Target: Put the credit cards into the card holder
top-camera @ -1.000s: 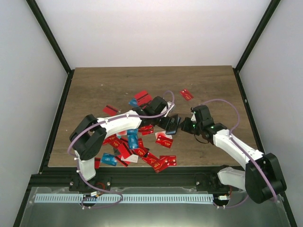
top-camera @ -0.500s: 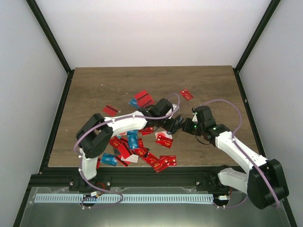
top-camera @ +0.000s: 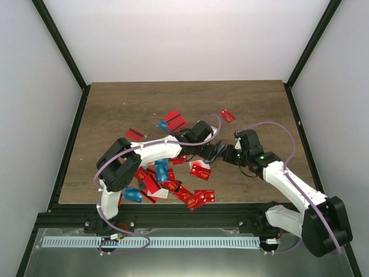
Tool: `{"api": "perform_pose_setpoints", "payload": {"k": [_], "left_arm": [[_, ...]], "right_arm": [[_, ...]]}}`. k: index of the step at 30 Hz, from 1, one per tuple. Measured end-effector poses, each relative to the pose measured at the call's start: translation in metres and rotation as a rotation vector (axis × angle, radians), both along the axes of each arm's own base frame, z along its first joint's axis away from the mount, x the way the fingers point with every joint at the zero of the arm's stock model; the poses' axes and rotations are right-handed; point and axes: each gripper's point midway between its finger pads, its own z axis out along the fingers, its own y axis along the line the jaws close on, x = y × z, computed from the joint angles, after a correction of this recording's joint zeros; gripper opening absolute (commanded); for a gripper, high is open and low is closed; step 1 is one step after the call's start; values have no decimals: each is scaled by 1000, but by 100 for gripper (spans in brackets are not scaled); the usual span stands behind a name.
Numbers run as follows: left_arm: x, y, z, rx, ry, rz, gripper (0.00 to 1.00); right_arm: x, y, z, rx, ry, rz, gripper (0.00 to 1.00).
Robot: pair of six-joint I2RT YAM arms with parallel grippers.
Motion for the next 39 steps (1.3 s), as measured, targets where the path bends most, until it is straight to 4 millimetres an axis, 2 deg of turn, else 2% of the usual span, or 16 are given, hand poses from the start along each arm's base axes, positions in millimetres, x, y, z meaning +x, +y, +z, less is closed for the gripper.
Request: {"api": "perform_pose_setpoints", "payload": {"k": [7, 12, 14, 17, 19, 24, 28, 34, 39], "left_arm": [[14, 11, -1, 28, -23, 57, 39], [25, 21, -1, 36, -29, 86, 30], [29, 24, -2, 36, -28, 95, 32], [31, 26, -2, 34, -25, 101, 51], [30, 24, -1, 27, -20, 94, 55], [25, 20, 0, 4, 0, 69, 54], [20, 18, 5, -19, 13, 47, 52], [14, 15, 12, -54, 23, 24, 54], [10, 16, 20, -80, 29, 7, 53]], "right_arm": [[-1, -3, 2, -4, -9, -16, 1], [-10, -9, -8, -4, 18, -48, 1], [-15, -13, -16, -8, 40, -66, 1], [-22, -17, -25, -9, 68, -89, 1], [-26, -20, -32, -12, 87, -107, 1], [-33, -26, -46, -22, 130, -142, 1], [-35, -29, -55, -32, 154, -167, 11], [-33, -32, -56, -32, 155, -196, 32], [-31, -31, -55, -27, 147, -198, 34]]}}
